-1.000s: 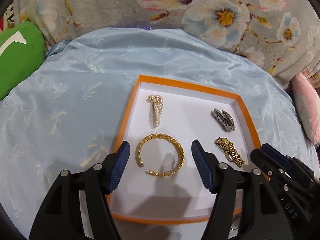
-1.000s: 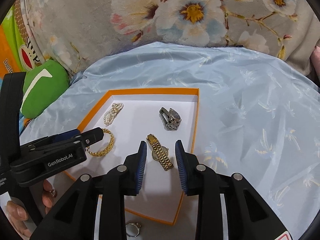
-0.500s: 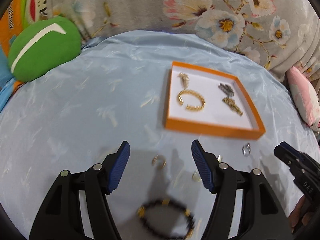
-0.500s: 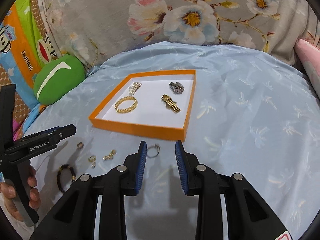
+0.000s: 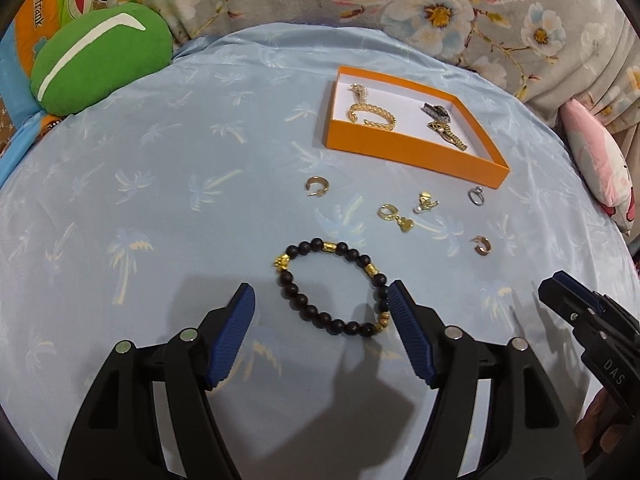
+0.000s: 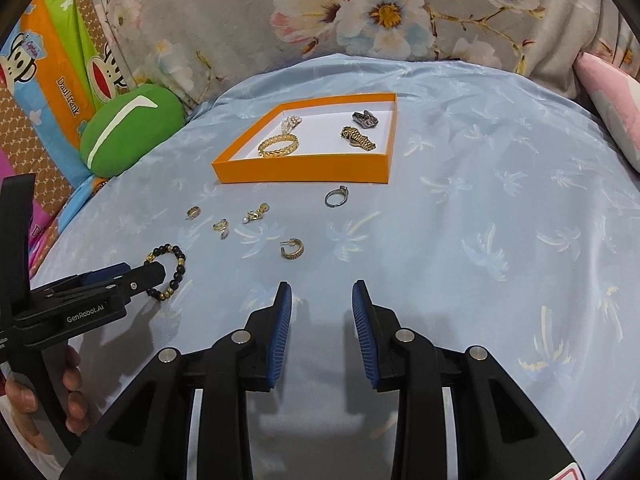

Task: Organize jewelry
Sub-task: 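Move the left tool back over the black bead bracelet, then grasp the black bead bracelet with the left tool while the right tool grasps the silver ring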

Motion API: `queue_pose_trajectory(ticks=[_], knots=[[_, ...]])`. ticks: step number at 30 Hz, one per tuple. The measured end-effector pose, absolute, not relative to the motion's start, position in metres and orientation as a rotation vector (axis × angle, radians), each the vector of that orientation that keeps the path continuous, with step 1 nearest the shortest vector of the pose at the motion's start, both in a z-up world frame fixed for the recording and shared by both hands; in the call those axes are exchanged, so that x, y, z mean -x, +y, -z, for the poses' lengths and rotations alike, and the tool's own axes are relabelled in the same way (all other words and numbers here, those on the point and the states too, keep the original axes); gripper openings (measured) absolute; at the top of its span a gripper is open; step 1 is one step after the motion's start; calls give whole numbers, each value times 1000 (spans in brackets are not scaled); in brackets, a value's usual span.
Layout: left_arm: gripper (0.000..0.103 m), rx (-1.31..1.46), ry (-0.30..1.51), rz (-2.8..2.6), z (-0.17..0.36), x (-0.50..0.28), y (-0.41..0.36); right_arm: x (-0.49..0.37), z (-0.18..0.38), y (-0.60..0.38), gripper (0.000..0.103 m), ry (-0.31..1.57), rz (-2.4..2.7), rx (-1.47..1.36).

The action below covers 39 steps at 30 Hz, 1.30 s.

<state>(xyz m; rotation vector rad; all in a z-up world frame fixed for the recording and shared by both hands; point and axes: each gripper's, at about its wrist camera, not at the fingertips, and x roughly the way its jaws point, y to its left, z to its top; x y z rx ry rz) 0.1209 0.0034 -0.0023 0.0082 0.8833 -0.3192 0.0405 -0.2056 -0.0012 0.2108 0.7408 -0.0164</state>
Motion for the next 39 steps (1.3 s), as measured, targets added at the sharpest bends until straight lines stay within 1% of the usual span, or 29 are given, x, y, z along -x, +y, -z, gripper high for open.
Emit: queue_pose_trajectory(ticks=[1,9,11,13,15,23,24,26,27,29,31,32,34,35,36,37,39], knots=[[72,-10,887,320,3,-121,2,-40,1,-206,37,740,18,-215],[73,-22,907,299,7,-123,-1,-42,2,-207,38,752,22,-224],[77,-38,908,307,7,-122,-3,-42,2,-208,38,754,23,-229],[83,-64,910,311,7,-121,-8,-42,2,-208,38,755,24,-231],[86,-87,912,302,8,-122,-13,-42,3,-208,38,756,25,-229],[86,-137,925,261,12,-134,-22,-46,6,-209,39,778,11,-242],[84,-138,922,258,12,-135,-23,-47,7,-208,39,782,4,-245],[77,-142,916,263,11,-135,-24,-52,8,-206,39,792,-5,-242],[71,-145,910,264,11,-135,-25,-54,9,-204,39,797,-10,-238],[66,-146,902,271,10,-135,-26,-60,9,-201,39,807,-19,-232],[54,-143,894,284,9,-135,-26,-67,10,-198,39,814,-25,-228],[51,-140,890,292,8,-136,-26,-71,10,-196,39,815,-28,-226],[32,-124,884,314,7,-136,-26,-76,9,-195,39,815,-30,-224],[28,-114,885,327,6,-137,-26,-80,9,-195,39,813,-25,-225],[19,-98,888,342,6,-138,-26,-83,9,-197,39,812,-19,-229],[16,-82,892,356,6,-140,-25,-86,9,-199,39,811,-15,-236],[15,-54,899,380,6,-143,-24,-95,8,-205,39,806,-1,-252]])
